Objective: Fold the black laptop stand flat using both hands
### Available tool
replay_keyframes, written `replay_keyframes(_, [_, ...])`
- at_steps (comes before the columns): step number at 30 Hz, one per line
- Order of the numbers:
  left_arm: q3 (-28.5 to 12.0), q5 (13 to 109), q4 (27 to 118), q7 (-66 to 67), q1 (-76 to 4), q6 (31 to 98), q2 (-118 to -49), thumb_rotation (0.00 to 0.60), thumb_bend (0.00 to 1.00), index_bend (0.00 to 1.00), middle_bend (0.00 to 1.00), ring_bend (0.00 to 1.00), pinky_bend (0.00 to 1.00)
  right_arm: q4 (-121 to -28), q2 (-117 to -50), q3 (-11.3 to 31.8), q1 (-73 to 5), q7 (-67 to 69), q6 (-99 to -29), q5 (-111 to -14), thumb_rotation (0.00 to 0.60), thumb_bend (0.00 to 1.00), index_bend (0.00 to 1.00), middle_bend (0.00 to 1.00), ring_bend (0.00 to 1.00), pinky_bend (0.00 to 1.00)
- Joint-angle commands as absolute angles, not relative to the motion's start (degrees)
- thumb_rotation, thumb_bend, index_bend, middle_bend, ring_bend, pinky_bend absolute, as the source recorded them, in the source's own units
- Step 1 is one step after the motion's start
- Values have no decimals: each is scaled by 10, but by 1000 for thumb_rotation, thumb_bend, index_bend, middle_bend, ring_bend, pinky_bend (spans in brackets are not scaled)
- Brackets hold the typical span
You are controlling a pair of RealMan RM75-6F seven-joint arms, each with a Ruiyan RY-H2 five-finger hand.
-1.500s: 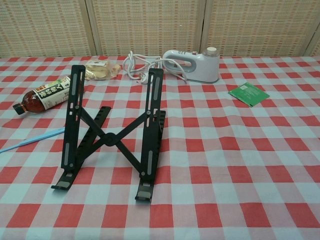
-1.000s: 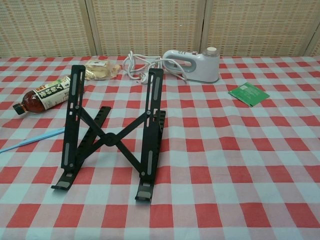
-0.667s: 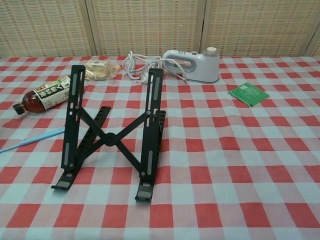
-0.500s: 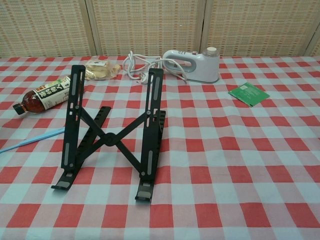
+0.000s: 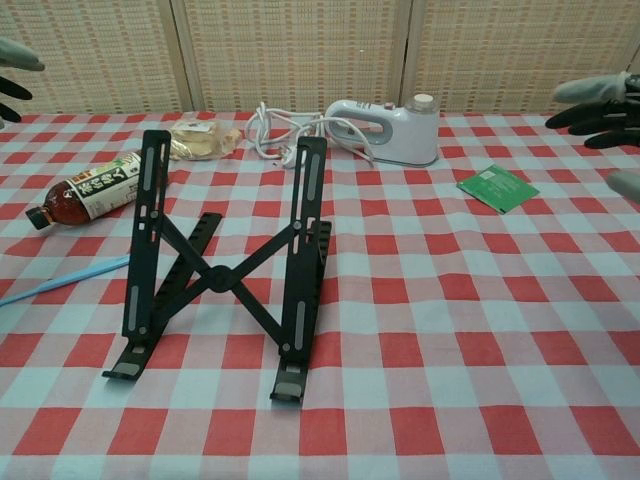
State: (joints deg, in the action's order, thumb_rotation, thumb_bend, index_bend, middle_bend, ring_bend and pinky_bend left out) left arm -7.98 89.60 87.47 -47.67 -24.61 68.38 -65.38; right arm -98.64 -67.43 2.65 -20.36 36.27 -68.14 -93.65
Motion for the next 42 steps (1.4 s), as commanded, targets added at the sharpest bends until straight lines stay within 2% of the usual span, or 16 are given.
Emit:
replay_keyframes(1, [-89, 886, 853, -553, -280, 650, -671, 498, 268, 200, 146, 213, 253, -981, -700, 34, -242, 428, -636, -920, 600, 288, 83, 121, 63, 51])
replay_keyframes(3, [-93, 882, 847, -584, -287, 645, -679, 359, 265, 211, 162, 236, 271, -976, -710, 36, -252, 449, -623, -912, 600, 281, 82, 121, 63, 51])
replay_keyframes(4, [-94, 879, 843, -602, -292, 640, -683, 327, 263, 217, 170, 244, 280, -972, -717, 38, -259, 459, -615, -908, 600, 279, 81, 121, 63, 51])
replay_keyframes(7, [-96, 872, 832, -627, -304, 628, -696, 290, 261, 228, 184, 252, 291, -960, -738, 45, -274, 479, -600, -898, 600, 271, 76, 121, 63, 51])
replay_keyframes(13, [-94, 860, 816, -648, -325, 598, -721, 261, 260, 239, 201, 257, 294, -937, -779, 58, -307, 514, -558, -871, 600, 245, 62, 117, 57, 51])
replay_keyframes(20, [-92, 853, 797, -674, -340, 585, -752, 251, 260, 263, 227, 284, 349, -906, -828, 74, -342, 524, -525, -850, 600, 201, 62, 114, 57, 51])
replay_keyframes(31, [-101, 823, 743, -687, -368, 545, -798, 247, 260, 287, 240, 295, 358, -864, -886, 93, -380, 525, -500, -831, 600, 201, 62, 114, 57, 51])
replay_keyframes(42, [-104, 835, 758, -776, -386, 532, -812, 250, 260, 295, 270, 322, 366, -821, -928, 107, -402, 543, -494, -820, 600, 201, 62, 114, 57, 51])
